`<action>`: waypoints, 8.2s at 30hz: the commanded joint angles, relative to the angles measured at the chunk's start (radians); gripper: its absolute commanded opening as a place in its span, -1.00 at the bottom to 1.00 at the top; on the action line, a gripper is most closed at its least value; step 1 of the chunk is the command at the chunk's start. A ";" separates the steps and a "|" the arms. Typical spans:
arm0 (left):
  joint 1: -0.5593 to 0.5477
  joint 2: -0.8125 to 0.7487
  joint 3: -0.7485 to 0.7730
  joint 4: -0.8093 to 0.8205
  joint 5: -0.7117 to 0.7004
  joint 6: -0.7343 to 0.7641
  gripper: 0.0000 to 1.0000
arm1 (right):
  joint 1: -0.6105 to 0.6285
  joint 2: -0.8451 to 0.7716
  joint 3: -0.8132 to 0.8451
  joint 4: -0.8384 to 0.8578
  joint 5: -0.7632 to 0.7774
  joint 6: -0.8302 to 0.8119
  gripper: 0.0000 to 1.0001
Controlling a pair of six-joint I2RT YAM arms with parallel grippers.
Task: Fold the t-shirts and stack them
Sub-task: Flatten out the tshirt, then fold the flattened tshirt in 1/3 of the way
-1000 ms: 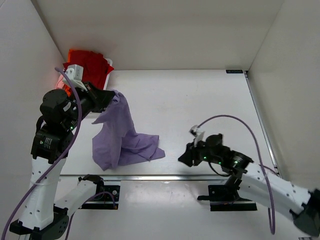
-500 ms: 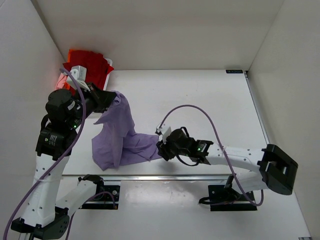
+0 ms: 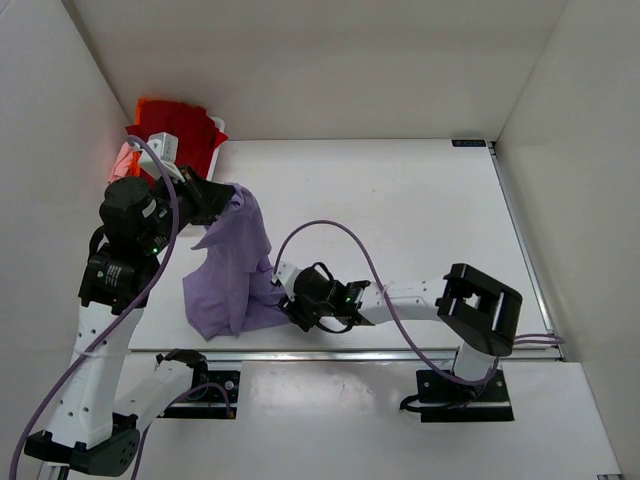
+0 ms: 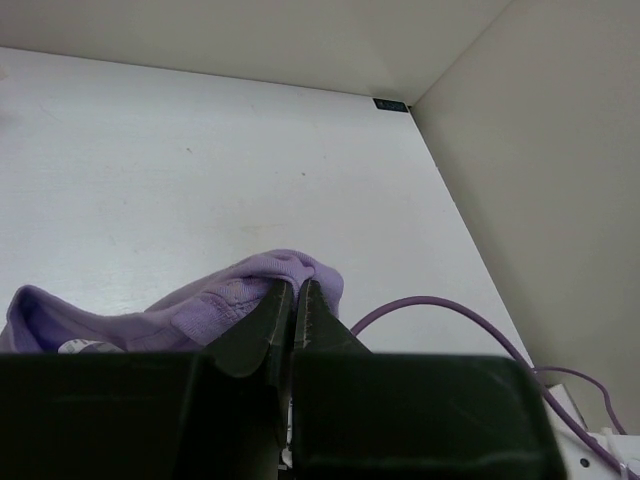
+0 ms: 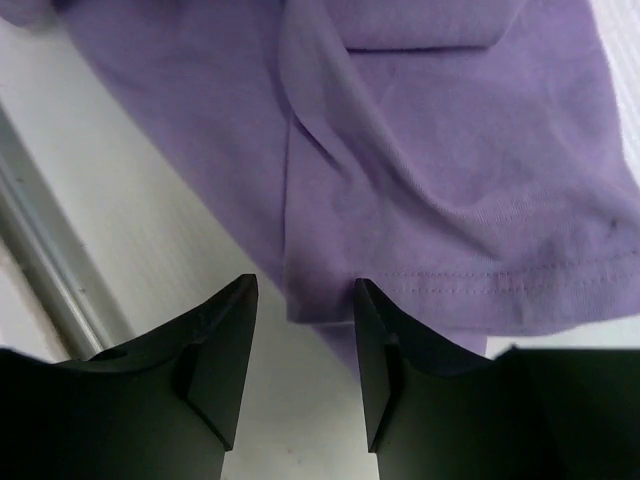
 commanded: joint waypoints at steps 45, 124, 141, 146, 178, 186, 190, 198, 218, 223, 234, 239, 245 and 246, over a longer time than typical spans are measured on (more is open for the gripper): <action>-0.003 0.044 0.193 0.036 -0.014 0.025 -1.00 | -1.085 -0.982 0.318 -0.443 -0.038 -0.131 -1.00; 0.126 0.517 -0.594 0.249 -0.318 0.138 -1.00 | -1.145 -0.412 -0.192 -0.508 -0.003 0.228 0.39; 0.106 0.390 -0.536 0.209 -0.217 0.115 -1.00 | -1.076 -0.297 -0.155 -0.580 -0.018 0.321 -0.09; 0.099 0.374 -0.550 0.216 -0.201 0.111 -1.00 | -1.061 -0.355 -0.205 -0.581 -0.029 0.353 -0.19; 0.135 0.357 0.443 0.174 -0.201 0.051 -1.00 | -1.212 -0.462 0.927 -0.794 -0.122 0.125 -0.99; 0.146 0.650 0.574 0.186 -0.152 0.083 -1.00 | -1.191 -0.199 0.992 -0.711 -0.106 0.080 -1.00; 0.132 0.834 0.871 0.116 -0.163 0.118 -1.00 | -1.205 -0.022 1.283 -0.784 -0.093 0.071 -1.00; 0.165 0.720 0.851 0.131 -0.148 0.102 -1.00 | -1.223 -0.097 1.335 -0.752 -0.098 0.103 -1.00; 0.040 -0.024 -0.408 0.130 -0.071 0.005 -1.00 | -1.285 -0.654 0.166 -0.755 -0.133 0.134 -0.99; -0.006 -0.127 -0.552 -0.020 -0.079 -0.079 -1.00 | -1.272 -0.721 -0.047 -0.881 -0.119 0.209 -1.00; -0.006 -0.140 -0.697 -0.002 -0.055 -0.141 -1.00 | -1.358 -0.682 -0.118 -0.921 -0.195 0.234 -1.00; 0.033 -0.039 -0.671 0.063 -0.068 -0.125 -1.00 | -1.334 -0.590 -0.103 -0.895 -0.147 0.235 -1.00; 0.100 0.145 -0.579 0.128 -0.043 -0.064 -1.00 | -1.406 -0.517 -0.091 -0.851 -0.129 0.185 -1.00; 0.108 0.173 -0.556 0.140 -0.037 -0.050 -1.00 | -1.404 -0.502 -0.080 -0.847 -0.117 0.189 -1.00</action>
